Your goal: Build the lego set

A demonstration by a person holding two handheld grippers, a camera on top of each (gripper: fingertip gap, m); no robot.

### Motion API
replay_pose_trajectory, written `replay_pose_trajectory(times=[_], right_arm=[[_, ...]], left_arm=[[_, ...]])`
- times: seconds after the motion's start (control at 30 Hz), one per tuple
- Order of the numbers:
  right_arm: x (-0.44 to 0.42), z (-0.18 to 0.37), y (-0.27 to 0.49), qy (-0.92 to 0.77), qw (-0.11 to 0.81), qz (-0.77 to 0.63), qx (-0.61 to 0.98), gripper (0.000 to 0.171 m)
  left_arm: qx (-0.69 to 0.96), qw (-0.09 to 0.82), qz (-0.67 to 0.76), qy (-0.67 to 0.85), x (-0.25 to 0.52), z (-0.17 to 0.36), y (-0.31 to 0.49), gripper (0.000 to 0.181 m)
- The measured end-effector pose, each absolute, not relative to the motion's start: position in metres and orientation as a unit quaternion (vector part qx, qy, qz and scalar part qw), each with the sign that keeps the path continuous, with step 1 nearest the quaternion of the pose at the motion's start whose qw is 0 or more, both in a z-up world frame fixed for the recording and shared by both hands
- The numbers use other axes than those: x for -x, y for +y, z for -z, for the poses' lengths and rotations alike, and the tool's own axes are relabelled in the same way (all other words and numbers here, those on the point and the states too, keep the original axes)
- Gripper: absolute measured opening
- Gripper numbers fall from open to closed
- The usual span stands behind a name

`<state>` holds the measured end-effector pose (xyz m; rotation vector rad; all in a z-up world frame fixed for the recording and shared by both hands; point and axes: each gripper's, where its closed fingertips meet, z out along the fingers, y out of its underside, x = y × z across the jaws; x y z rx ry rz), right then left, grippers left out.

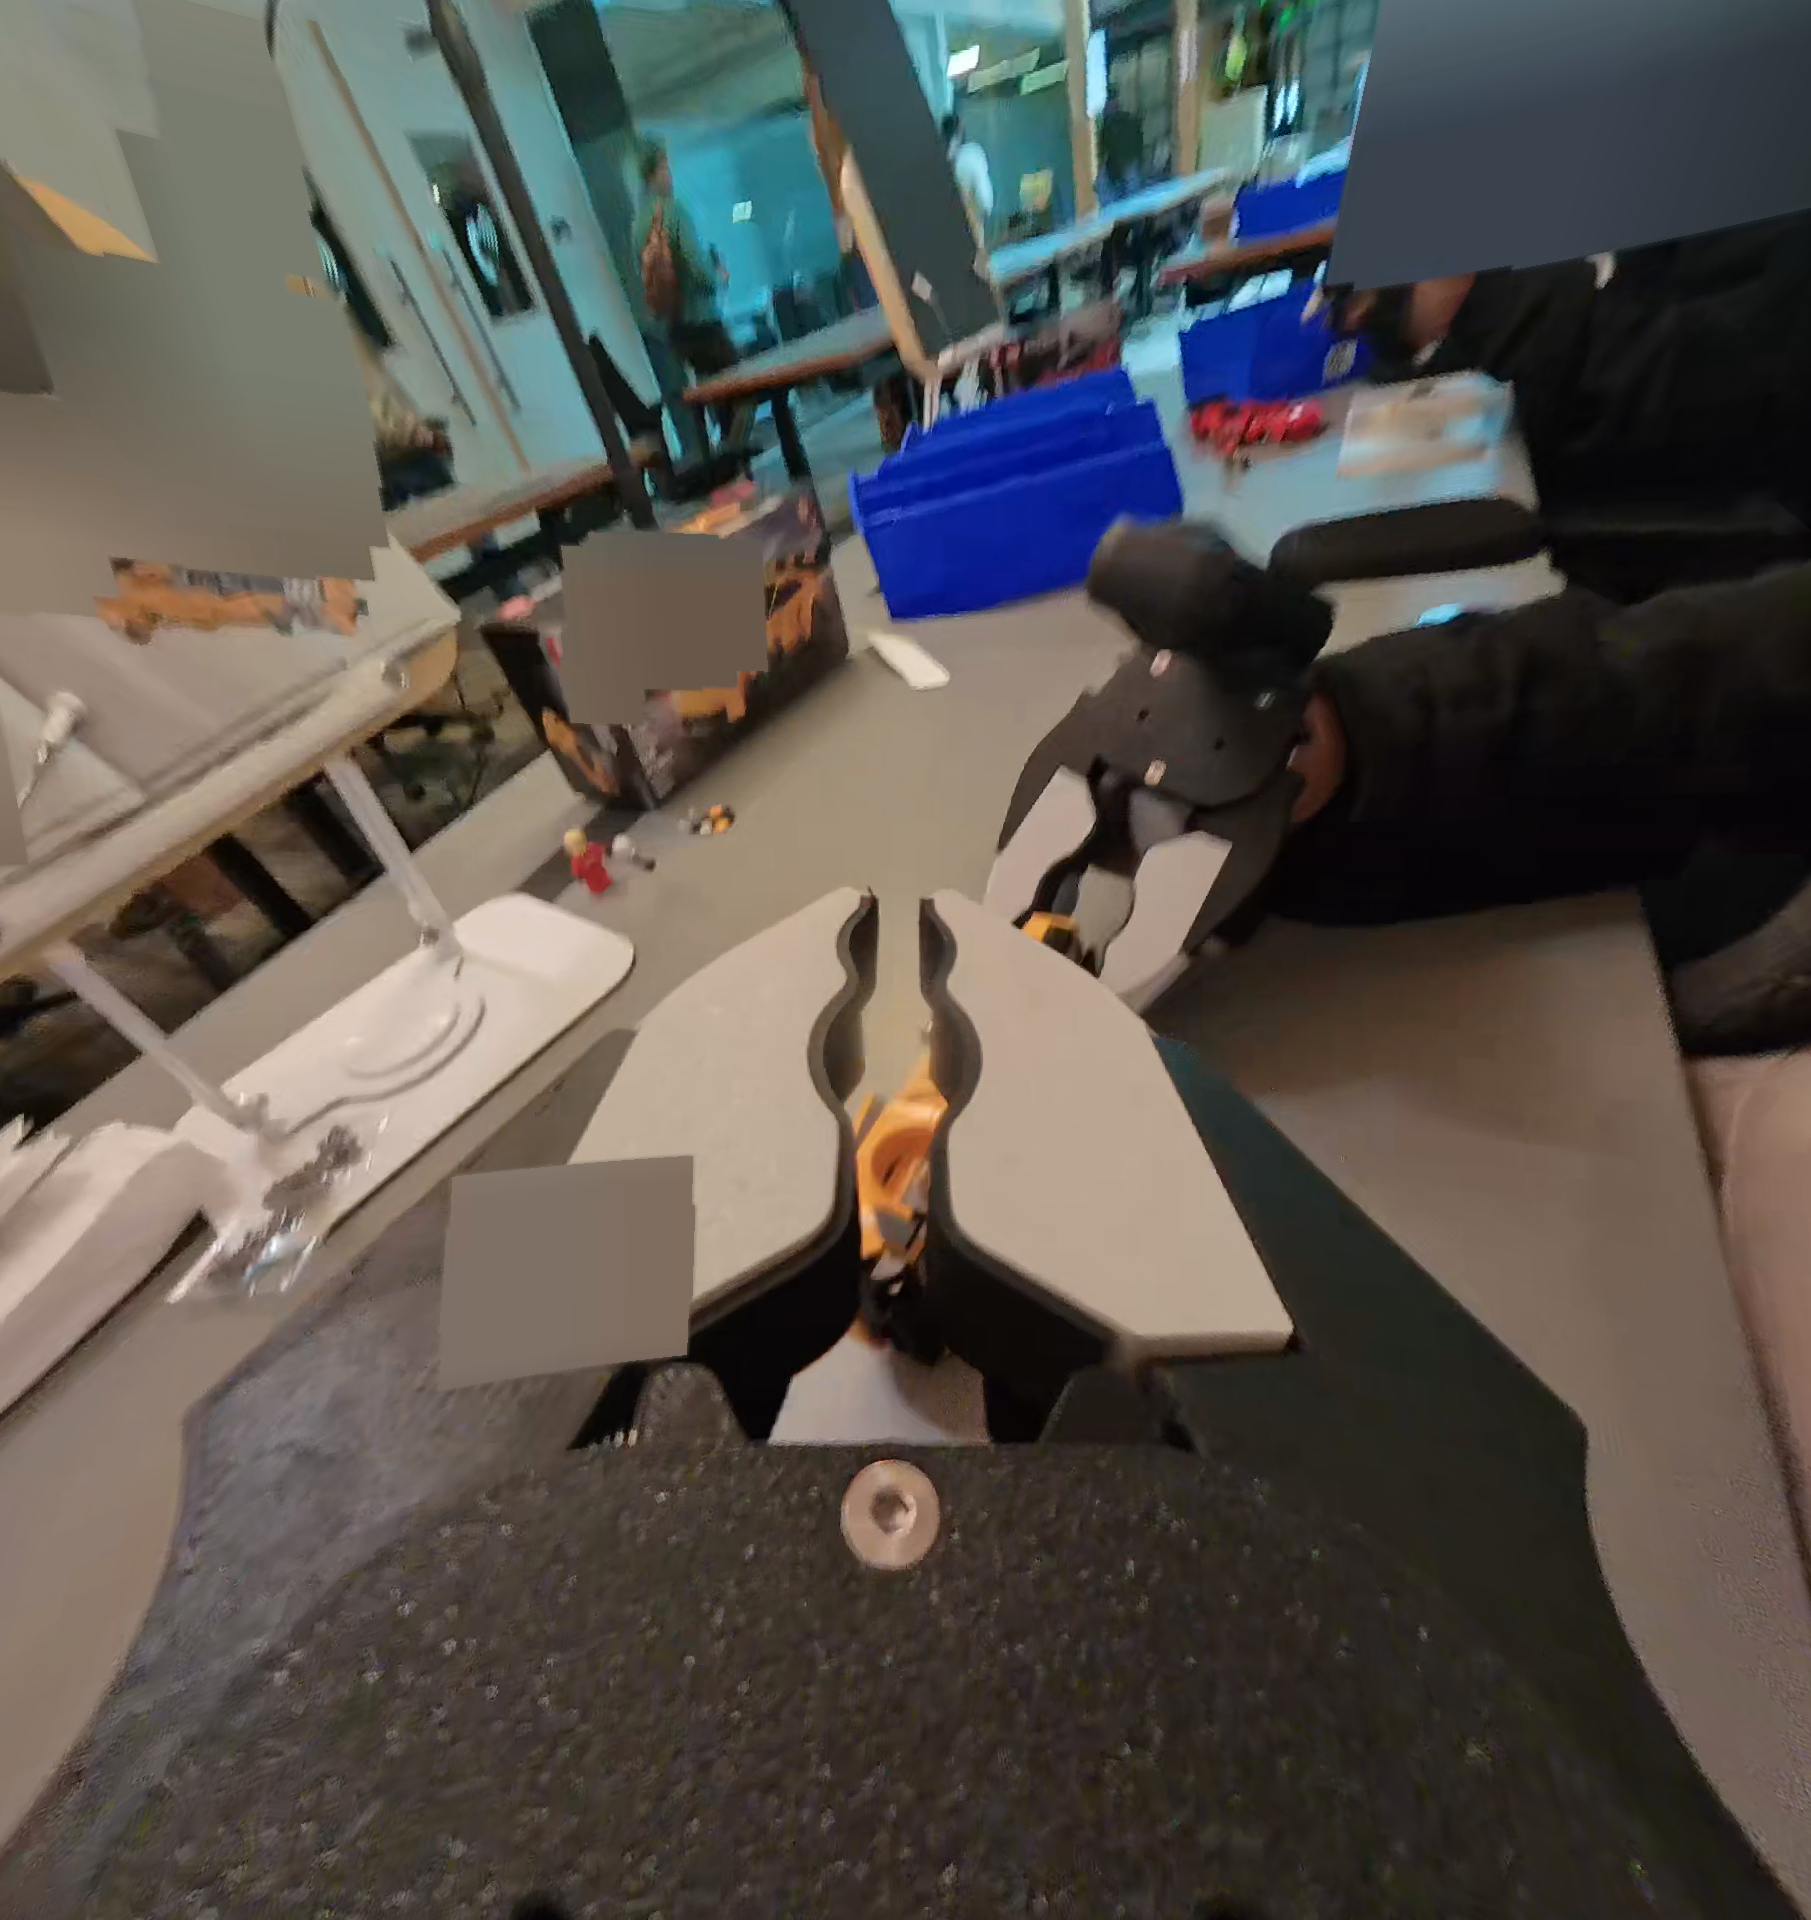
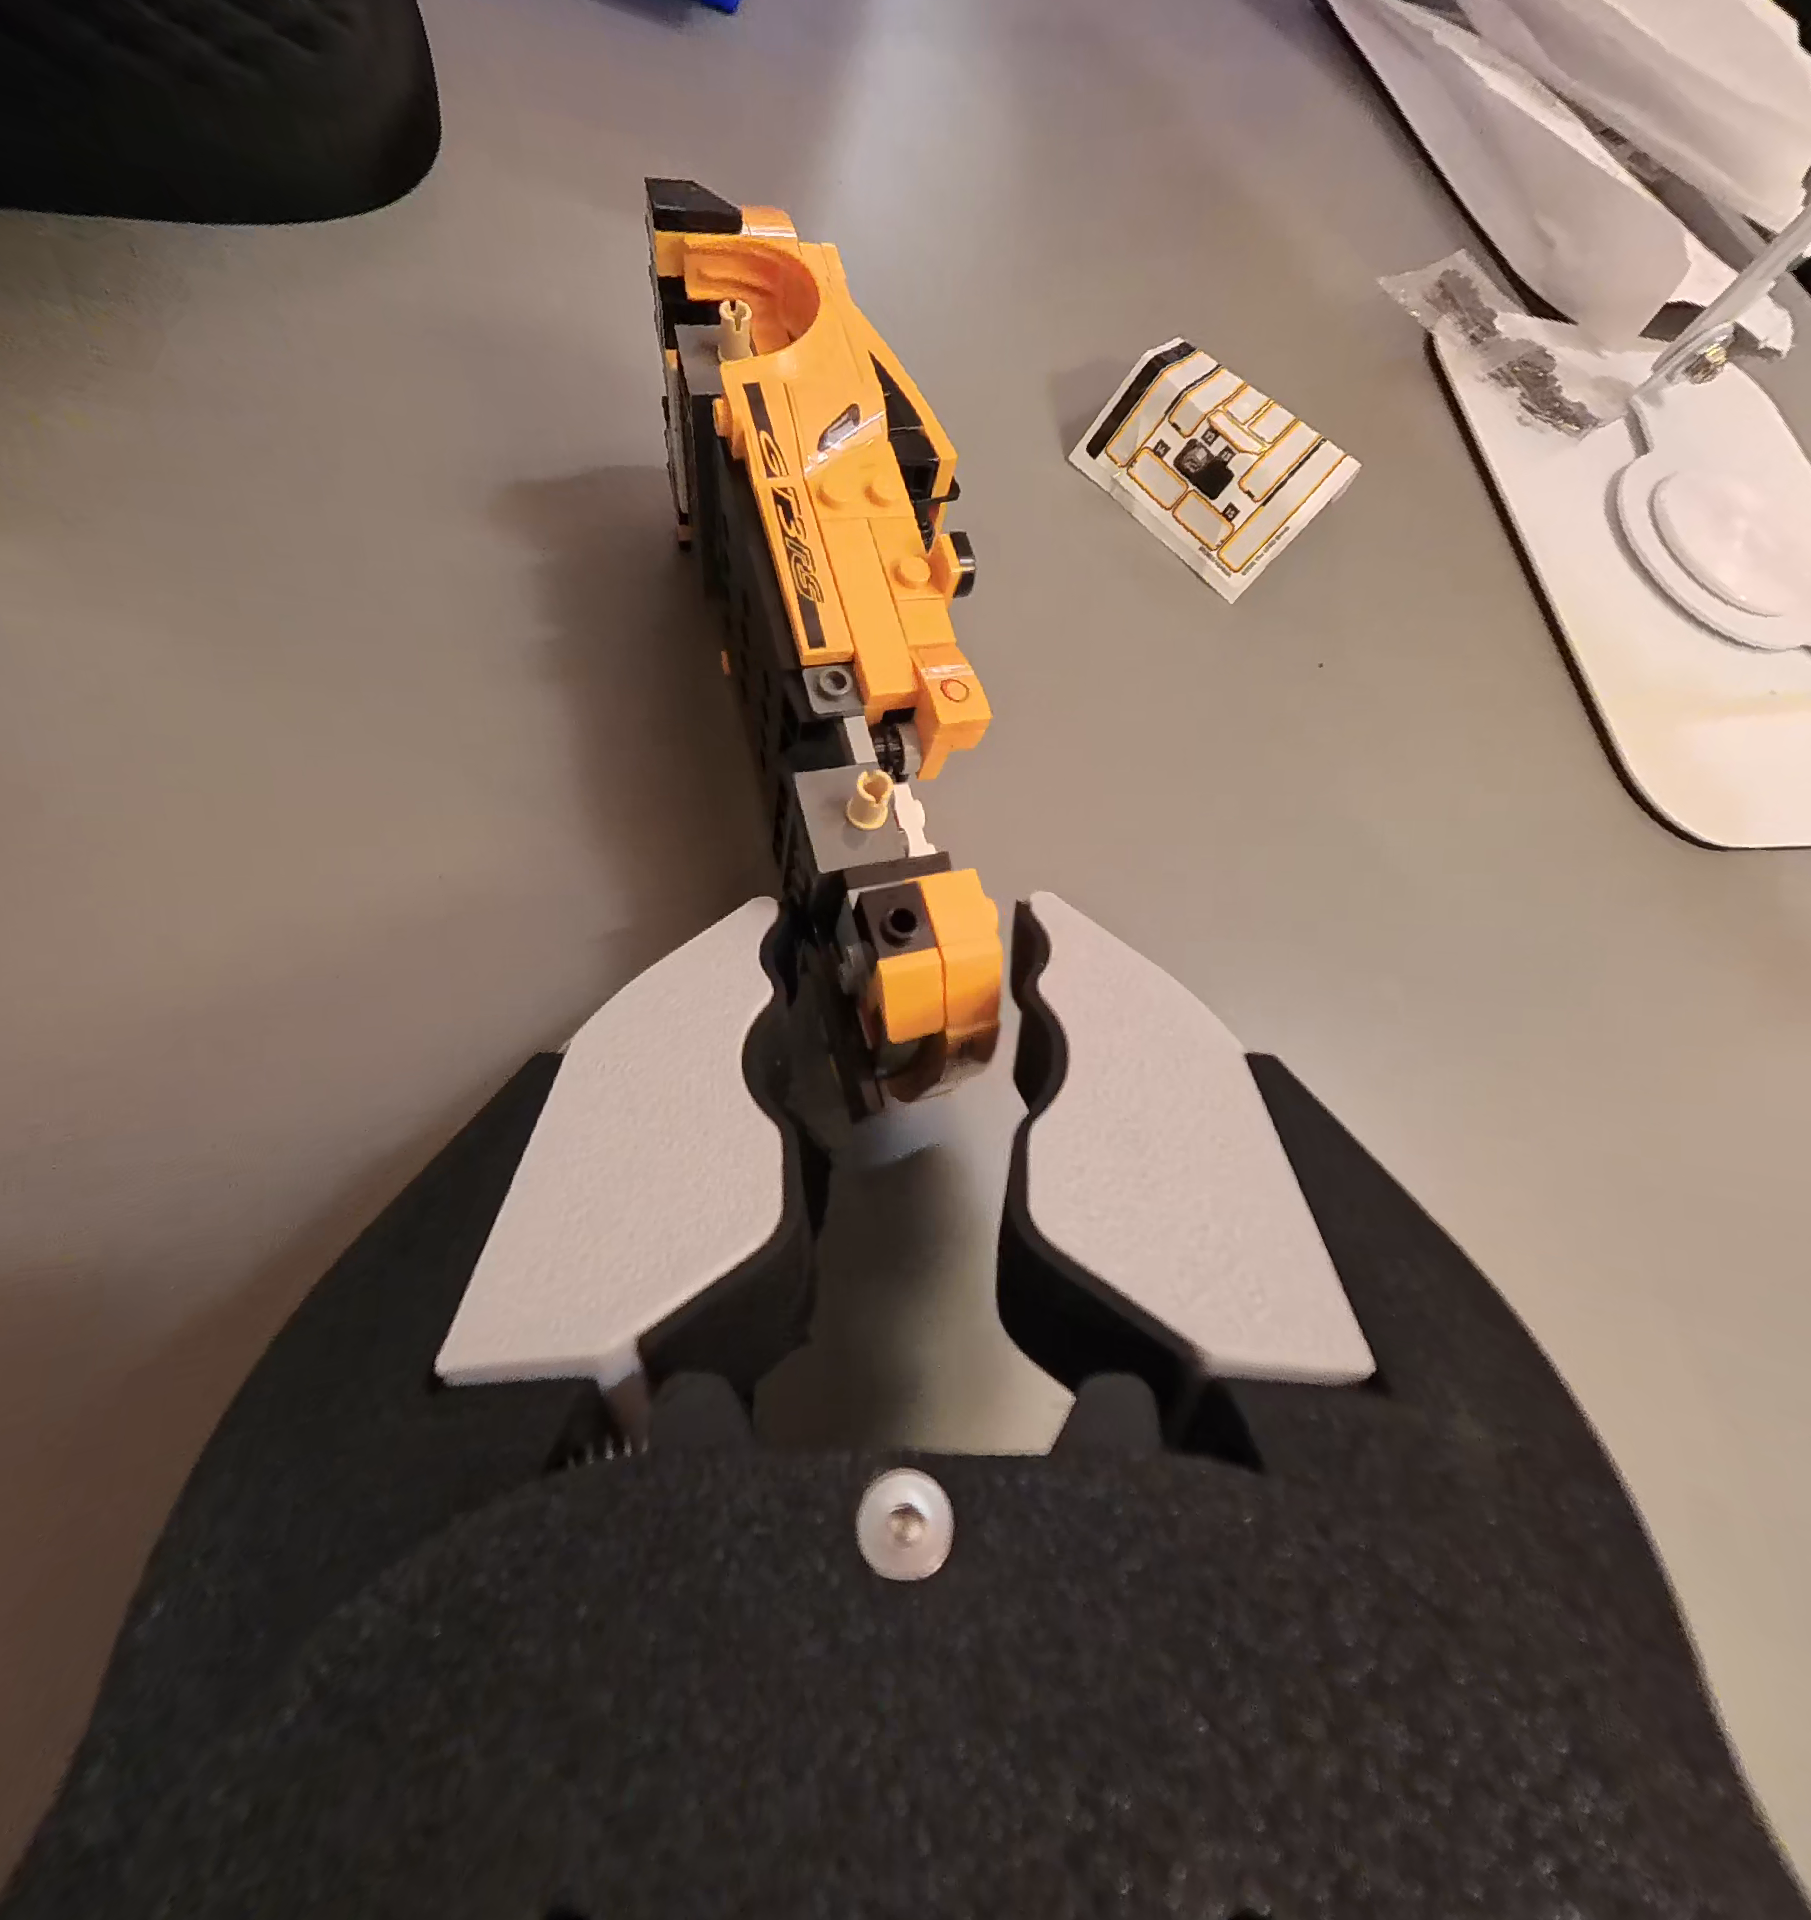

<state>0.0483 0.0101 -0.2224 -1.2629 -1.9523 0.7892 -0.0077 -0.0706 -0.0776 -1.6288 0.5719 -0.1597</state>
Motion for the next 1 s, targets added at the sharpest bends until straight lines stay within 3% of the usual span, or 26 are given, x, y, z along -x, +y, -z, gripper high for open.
replay_pose_trajectory(times=[0.1,0.27,0.4,0.57,0.63,0.67,0.8,1.0], right_arm=[[-0.05,0.223,0.011,-0.751,0.325,-0.31,0.485,0.04],[-0.048,0.221,0.011,-0.779,0.305,-0.307,0.454,0.039],[-0.047,0.219,0.005,-0.814,0.296,-0.299,0.401,0.028],[-0.04,0.217,-0.005,-0.813,0.345,-0.304,0.357,0.028],[-0.04,0.217,-0.004,-0.813,0.366,-0.294,0.345,0.026],[-0.04,0.217,-0.004,-0.814,0.375,-0.288,0.337,0.026],[-0.041,0.216,-0.005,-0.811,0.372,-0.296,0.341,0.024],[-0.048,0.19,-0.018,-0.783,0.324,-0.381,0.37,0.035]], left_arm=[[0.766,0.588,0.081,0.249,0.024,0.12,-0.063,0.013],[0.808,0.51,0.126,0.267,0.032,0.172,-0.055,0.048],[0.827,0.455,0.143,0.297,0.033,0.194,-0.048,0.07],[0.824,0.444,0.107,0.336,0.023,0.218,-0.046,0.067],[0.815,0.46,0.072,0.345,0.025,0.213,-0.045,0.044],[0.81,0.467,0.064,0.349,0.024,0.211,-0.045,0.041],[0.8,0.473,0.007,0.369,0.024,0.211,-0.047,0.041],[0.786,0.473,-0.063,0.393,0.023,0.209,-0.05,0.041]])
